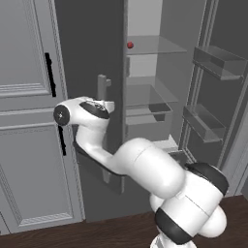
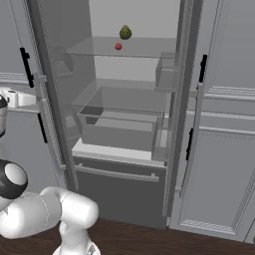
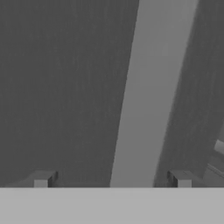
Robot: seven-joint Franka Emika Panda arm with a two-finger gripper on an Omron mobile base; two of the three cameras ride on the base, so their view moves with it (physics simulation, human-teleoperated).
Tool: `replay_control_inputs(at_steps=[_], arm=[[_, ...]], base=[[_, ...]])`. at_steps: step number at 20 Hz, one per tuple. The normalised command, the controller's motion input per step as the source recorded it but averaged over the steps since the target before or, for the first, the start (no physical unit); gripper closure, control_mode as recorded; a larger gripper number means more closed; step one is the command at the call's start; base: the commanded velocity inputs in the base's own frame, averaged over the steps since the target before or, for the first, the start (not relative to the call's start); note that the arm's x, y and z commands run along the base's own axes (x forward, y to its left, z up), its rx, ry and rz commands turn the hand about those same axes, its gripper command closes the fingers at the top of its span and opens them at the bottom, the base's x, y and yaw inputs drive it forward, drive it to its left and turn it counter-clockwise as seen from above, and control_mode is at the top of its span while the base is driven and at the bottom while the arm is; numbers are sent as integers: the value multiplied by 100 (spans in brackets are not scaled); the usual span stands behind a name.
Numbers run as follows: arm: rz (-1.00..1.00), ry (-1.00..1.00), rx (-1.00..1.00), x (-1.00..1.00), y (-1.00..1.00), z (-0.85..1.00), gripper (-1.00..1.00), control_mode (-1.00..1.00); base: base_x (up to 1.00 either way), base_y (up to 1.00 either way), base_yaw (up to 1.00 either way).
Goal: Take the strawberry from the fridge and place it on top of the pancake, located on the dining counter.
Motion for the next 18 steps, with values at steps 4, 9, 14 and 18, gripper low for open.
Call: replay_control_inputs(at_steps=[4, 9, 14, 18], arm=[[-1, 0, 0, -85, 6, 0, -100, -100], [-4, 1, 3, -87, -4, 2, -100, -100], [4, 0, 38, -63, -94, 9, -100, -100], [13, -1, 59, -39, -100, 35, -100, -100]], base=[[0, 0, 0], [0, 0, 0], [0, 0, 0], [0, 0, 0]])
